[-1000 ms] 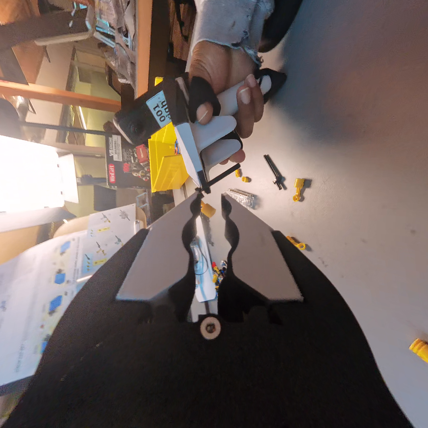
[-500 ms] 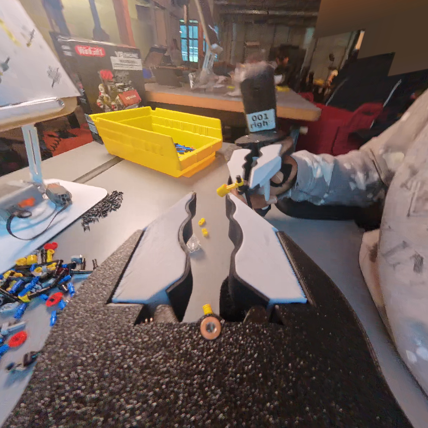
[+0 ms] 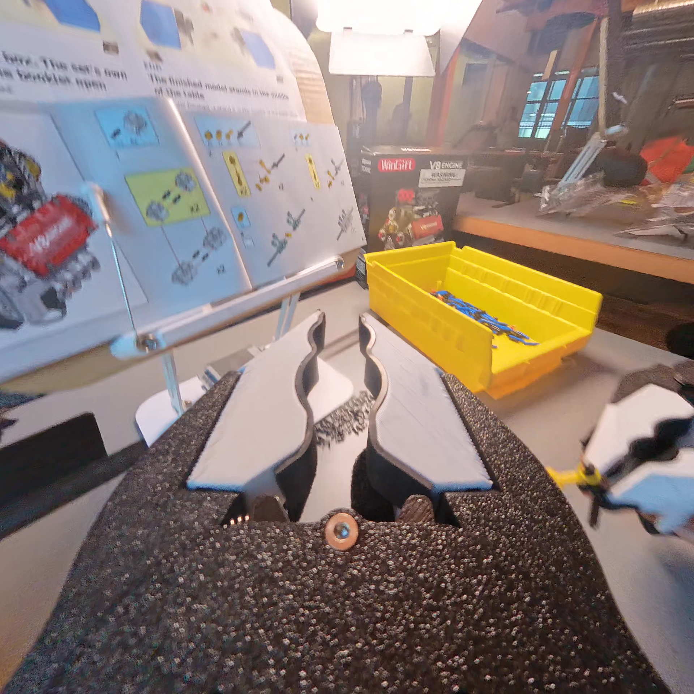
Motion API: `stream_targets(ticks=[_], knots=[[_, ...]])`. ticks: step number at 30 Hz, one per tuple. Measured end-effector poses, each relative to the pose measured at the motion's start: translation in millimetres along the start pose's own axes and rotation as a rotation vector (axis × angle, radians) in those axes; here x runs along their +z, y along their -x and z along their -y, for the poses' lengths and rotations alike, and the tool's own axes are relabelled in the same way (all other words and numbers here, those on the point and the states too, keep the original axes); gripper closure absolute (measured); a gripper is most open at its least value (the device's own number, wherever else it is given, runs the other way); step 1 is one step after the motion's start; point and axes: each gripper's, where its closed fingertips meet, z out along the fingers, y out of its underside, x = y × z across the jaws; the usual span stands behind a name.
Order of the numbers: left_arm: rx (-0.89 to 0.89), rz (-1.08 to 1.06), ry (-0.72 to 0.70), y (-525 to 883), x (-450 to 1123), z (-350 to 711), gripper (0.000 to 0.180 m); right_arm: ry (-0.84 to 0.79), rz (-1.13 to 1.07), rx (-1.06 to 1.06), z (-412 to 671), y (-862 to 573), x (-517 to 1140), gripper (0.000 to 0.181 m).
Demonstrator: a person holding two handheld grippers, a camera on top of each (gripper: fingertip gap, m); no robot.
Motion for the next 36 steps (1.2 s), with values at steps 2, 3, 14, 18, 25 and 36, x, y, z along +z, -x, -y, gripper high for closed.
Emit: stream_targets(ticks=[2,3,14,18,25,36], knots=[[0.041,0.035,-0.023,6,26,17,0.167,0.004,0.005,0.01,-1,1,-1,0.178],[0.056,0.049,-0.029,10,38,24,0.167,0.002,0.01,0.019,-1,2,-1,0.178],[0.149,0.159,-0.075,53,120,56,0.171,-0.002,0.059,0.129,-10,-1,0,0.178],[0.176,0.174,-0.052,59,130,53,0.176,0.002,0.071,0.166,-15,-3,1,0.178],[0.192,0.179,-0.042,64,135,51,0.178,-0.009,0.07,0.192,-15,-6,-1,0.178],[0.062,-0.463,0.132,-41,79,-6,0.162,-0.073,0.095,0.308,-7,-15,-8,0.177]])
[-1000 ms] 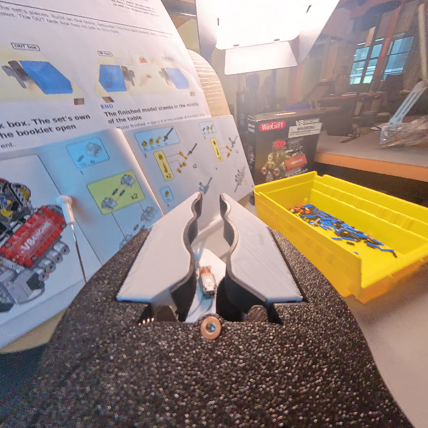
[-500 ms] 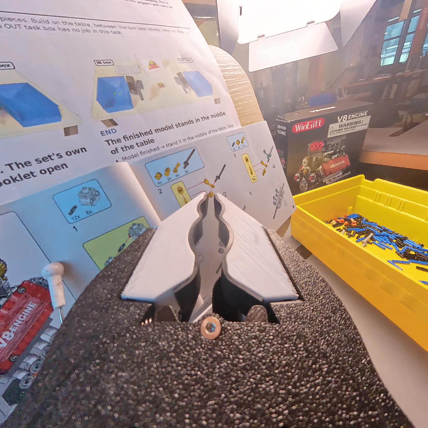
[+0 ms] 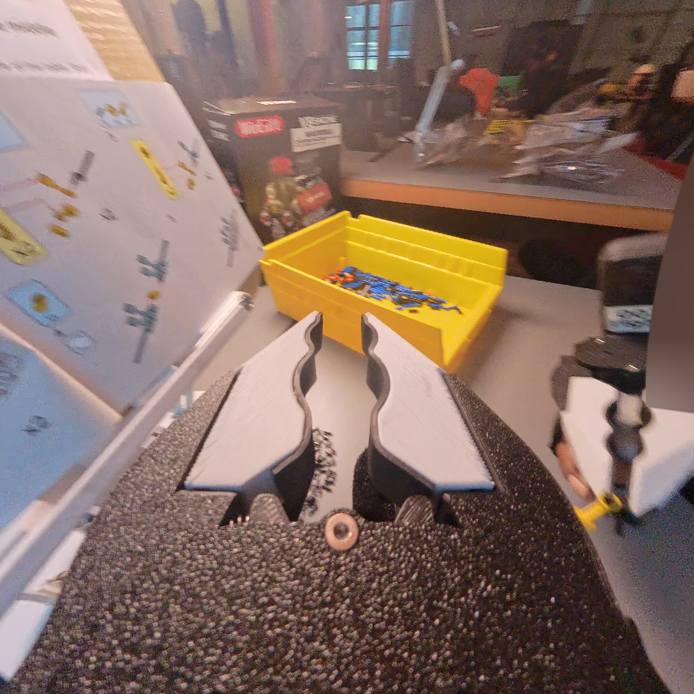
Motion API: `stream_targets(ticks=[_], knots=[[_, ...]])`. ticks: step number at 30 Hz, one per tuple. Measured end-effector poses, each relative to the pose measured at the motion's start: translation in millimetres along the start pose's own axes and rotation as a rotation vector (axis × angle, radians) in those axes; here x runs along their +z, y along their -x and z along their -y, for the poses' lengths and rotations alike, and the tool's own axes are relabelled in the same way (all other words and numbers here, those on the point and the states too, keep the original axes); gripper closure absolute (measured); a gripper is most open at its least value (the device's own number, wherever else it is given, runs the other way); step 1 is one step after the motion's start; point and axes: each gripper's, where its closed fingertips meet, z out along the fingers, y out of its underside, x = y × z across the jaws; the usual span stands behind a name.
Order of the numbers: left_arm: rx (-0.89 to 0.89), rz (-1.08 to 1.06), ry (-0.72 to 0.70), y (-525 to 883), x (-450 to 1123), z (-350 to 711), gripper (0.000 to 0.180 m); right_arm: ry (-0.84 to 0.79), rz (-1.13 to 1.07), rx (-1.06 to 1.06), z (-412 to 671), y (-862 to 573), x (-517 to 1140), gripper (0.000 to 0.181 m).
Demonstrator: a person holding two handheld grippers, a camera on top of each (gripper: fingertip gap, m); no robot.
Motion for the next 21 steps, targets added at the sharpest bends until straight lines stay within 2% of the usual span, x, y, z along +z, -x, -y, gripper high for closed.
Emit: stream_targets(ticks=[3,7,9,12,15,21], knots=[[-0.074,-0.2,-0.005,-50,-25,-27,0.162,-0.038,0.086,0.087,7,8,-2,0.178],[-0.327,-0.424,-0.022,-97,-61,-43,0.156,-0.085,0.282,0.263,16,27,-4,0.179],[-0.376,-0.501,-0.034,-117,-75,-44,0.149,-0.09,0.375,0.336,19,38,-4,0.178],[-0.363,-0.549,-0.062,-139,-91,-40,0.148,-0.045,0.461,0.387,17,52,3,0.178],[-0.318,-0.577,-0.007,-156,-102,-44,0.153,-0.008,0.506,0.401,19,63,9,0.178],[-0.229,-0.472,-0.022,-159,-121,-35,0.161,0.104,0.516,0.319,20,77,15,0.178]])
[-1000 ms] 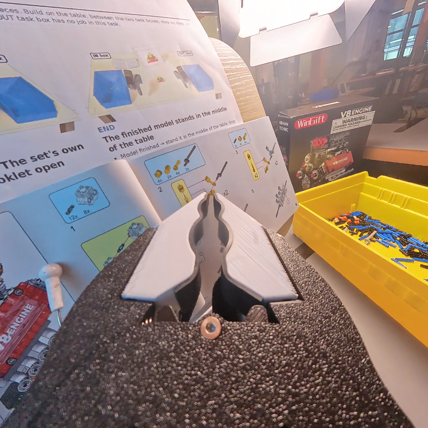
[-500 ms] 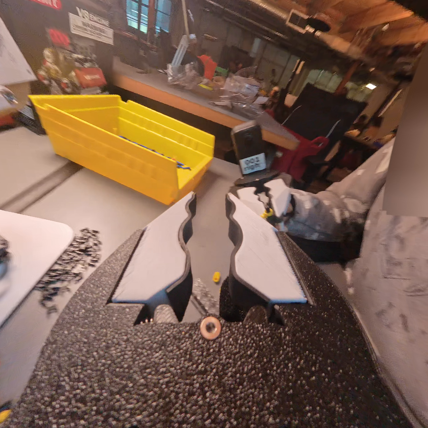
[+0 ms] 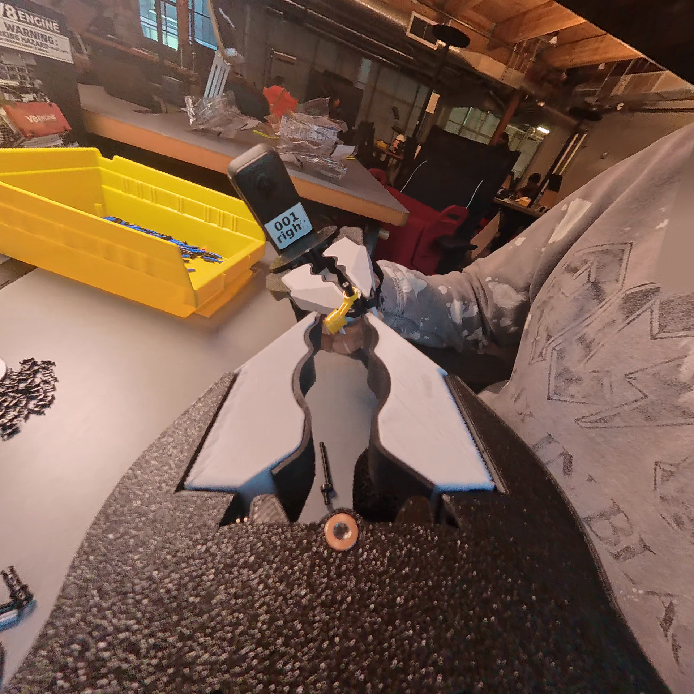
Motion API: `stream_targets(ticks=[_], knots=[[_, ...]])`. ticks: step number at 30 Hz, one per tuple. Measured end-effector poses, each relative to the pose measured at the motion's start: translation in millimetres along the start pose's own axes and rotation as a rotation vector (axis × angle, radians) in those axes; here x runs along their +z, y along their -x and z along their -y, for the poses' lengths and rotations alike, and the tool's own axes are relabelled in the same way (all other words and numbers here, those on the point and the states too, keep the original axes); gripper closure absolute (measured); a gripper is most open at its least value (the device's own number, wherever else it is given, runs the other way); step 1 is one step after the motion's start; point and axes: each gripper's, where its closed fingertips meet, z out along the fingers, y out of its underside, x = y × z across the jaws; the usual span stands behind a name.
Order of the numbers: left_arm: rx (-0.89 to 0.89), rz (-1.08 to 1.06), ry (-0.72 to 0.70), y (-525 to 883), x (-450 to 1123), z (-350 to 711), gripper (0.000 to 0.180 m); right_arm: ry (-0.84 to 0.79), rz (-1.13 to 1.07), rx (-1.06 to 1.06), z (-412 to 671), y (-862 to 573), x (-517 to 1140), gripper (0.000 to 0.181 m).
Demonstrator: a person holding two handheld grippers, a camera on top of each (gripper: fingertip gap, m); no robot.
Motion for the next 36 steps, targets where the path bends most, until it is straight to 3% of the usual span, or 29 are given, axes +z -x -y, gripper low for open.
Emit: stream_targets(ticks=[4,16,36], knots=[[0.046,0.056,0.0,-8,-8,3,0.172,0.071,-0.052,-0.062,5,1,4,0.179],[0.054,0.088,-0.061,-19,-19,14,0.172,0.19,-0.089,-0.127,10,6,17,0.178],[-0.075,0.149,-0.174,-3,-20,15,0.172,0.183,-0.096,-0.11,15,-6,16,0.178]])
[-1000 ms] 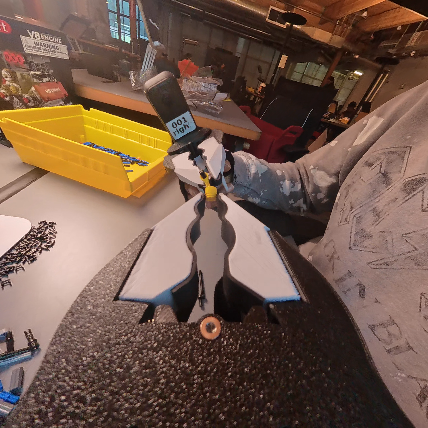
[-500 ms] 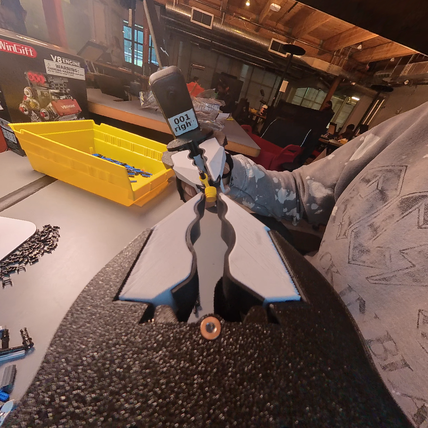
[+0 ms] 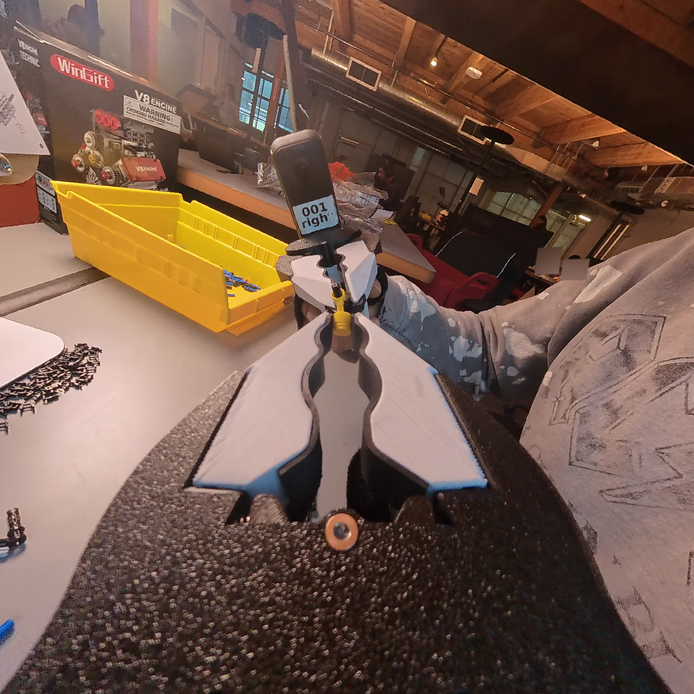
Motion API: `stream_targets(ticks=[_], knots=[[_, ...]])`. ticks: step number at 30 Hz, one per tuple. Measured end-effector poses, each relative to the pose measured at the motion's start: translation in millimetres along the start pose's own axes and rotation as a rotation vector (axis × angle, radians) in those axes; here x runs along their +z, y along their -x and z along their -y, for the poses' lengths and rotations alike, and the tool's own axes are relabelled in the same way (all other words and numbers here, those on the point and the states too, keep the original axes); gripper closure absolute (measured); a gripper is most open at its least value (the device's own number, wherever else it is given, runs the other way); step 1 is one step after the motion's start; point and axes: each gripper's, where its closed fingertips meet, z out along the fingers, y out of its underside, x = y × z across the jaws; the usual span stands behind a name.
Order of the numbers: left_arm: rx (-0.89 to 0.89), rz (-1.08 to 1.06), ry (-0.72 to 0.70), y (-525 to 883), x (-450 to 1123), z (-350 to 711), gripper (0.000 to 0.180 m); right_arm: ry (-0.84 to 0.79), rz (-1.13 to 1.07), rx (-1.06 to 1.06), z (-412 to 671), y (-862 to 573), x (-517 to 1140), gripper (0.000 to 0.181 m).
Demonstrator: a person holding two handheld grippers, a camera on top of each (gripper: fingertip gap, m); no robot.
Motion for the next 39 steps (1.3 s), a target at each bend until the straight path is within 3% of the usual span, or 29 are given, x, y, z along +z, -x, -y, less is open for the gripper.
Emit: stream_targets(ticks=[8,14,39], knots=[[-0.081,-0.017,0.012,3,2,-23,0.173,0.293,-0.015,0.056,-15,-9,-1,0.178],[-0.063,-0.085,-0.008,-11,3,-25,0.173,0.389,0.101,0.14,-12,8,8,0.177],[-0.051,-0.104,-0.028,-7,-6,-33,0.173,0.381,0.14,0.161,-26,-1,6,0.177]])
